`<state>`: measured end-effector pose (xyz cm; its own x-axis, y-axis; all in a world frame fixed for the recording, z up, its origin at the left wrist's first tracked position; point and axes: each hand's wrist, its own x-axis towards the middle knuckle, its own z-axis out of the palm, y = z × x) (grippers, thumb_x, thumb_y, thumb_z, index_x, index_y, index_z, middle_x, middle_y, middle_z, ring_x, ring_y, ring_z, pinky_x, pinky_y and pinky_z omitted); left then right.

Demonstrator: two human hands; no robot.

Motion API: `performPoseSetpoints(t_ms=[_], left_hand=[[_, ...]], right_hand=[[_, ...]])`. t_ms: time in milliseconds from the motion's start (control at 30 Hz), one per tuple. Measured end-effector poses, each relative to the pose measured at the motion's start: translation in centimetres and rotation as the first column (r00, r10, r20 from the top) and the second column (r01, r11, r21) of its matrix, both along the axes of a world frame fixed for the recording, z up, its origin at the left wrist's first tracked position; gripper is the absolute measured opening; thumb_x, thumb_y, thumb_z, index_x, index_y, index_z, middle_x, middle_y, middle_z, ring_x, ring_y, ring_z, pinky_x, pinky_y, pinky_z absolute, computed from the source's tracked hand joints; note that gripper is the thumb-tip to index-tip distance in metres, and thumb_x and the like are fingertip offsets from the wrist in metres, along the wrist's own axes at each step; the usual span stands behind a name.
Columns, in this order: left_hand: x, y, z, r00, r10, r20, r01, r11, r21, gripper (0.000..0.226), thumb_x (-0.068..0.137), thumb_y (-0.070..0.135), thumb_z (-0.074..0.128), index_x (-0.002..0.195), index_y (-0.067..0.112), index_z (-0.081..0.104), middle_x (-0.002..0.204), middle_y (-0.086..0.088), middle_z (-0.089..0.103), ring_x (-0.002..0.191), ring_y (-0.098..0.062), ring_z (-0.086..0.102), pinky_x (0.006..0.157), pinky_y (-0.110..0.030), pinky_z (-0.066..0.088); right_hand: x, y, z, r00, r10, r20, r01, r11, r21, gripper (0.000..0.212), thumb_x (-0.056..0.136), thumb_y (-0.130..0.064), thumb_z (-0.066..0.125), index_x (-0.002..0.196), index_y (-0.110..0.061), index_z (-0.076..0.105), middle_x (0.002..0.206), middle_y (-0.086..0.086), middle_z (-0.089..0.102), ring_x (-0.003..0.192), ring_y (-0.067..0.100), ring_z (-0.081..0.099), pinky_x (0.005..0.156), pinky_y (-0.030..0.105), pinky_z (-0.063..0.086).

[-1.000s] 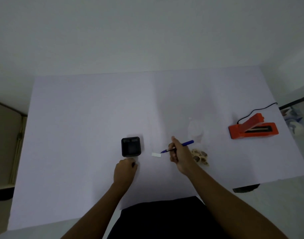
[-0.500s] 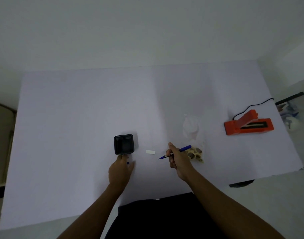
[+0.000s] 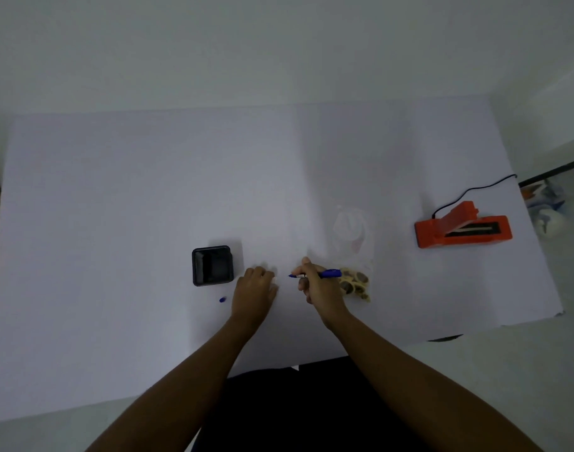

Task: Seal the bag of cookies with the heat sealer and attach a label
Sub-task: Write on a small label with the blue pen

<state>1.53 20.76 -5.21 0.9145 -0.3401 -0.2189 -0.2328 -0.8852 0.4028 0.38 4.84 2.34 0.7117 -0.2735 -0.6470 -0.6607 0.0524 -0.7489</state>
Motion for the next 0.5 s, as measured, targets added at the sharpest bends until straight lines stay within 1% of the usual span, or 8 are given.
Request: performPoseSetpoints(t_ms=[100,200,300,367,433,500], left_hand=[[0.3,-0.1,-0.3,0.999,-0.041,-0.004,0.041,0.996,0.085,0.01,0.082,0.019,0.073,0.09,0.014,0.071,0.087,-0.005,0.068,0.08,-0.02,0.062,0.064,-0.03,0.051],[0.4,0.0,-0.4,0.997,-0.075,0.0,0.074,0.992,0.097,0.011,0.081,0.019,0.074,0.089,0.013,0.07,0.086,-0.006,0.068,0.079,-0.021,0.063,0.065,-0.031,0.052],[0.6,-0.1,-0.5,0.996,-0.084,-0.002,0.084,0.99,0.11,0.008,0.084,0.02,0.072,0.089,0.014,0.07,0.085,-0.005,0.068,0.077,-0.019,0.063,0.065,-0.031,0.051],[0.7,-0.1,-0.6,0.996,-0.083,-0.018,0.085,0.991,0.103,0.012,0.085,0.022,0.07,0.094,0.014,0.069,0.087,-0.005,0.068,0.079,-0.019,0.063,0.067,-0.031,0.052],[0.8,0.0,-0.6,0.996,-0.081,-0.028,0.083,0.993,0.078,0.022,0.083,0.023,0.072,0.102,0.013,0.067,0.092,-0.007,0.068,0.083,-0.02,0.064,0.068,-0.031,0.053],[0.9,0.1,-0.4,0.997,-0.07,-0.038,0.072,0.995,0.062,0.034,0.079,0.023,0.077,0.108,0.011,0.065,0.096,-0.009,0.066,0.084,-0.023,0.063,0.065,-0.032,0.054]], right_hand=[[0.2,0.3,-1.1,0.998,0.06,0.029,-0.058,0.998,-0.038,0.041,0.101,-0.04,0.049,0.084,-0.012,0.074,0.065,0.006,0.06,0.048,0.008,0.047,0.046,0.02,0.037],[0.5,0.8,-2.1,0.993,0.115,0.019,-0.114,0.993,-0.044,0.038,0.1,-0.04,0.05,0.084,-0.016,0.074,0.067,0.004,0.06,0.054,0.01,0.05,0.052,0.022,0.04],[0.6,1.2,-3.0,0.987,0.159,0.015,-0.157,0.985,-0.071,0.036,0.1,-0.04,0.049,0.083,-0.02,0.073,0.068,0.003,0.061,0.059,0.009,0.054,0.06,0.024,0.044],[0.6,1.4,-3.4,0.988,0.155,0.019,-0.152,0.985,-0.082,0.037,0.1,-0.04,0.049,0.084,-0.017,0.073,0.067,0.003,0.06,0.059,0.009,0.054,0.062,0.026,0.045],[0.7,1.4,-3.6,0.989,0.146,0.013,-0.145,0.986,-0.087,0.037,0.1,-0.039,0.05,0.085,-0.014,0.073,0.067,0.003,0.059,0.06,0.009,0.053,0.062,0.027,0.045],[0.7,1.3,-3.8,0.989,0.145,0.009,-0.143,0.985,-0.092,0.037,0.1,-0.039,0.051,0.085,-0.014,0.073,0.067,0.003,0.059,0.06,0.01,0.053,0.061,0.026,0.045]])
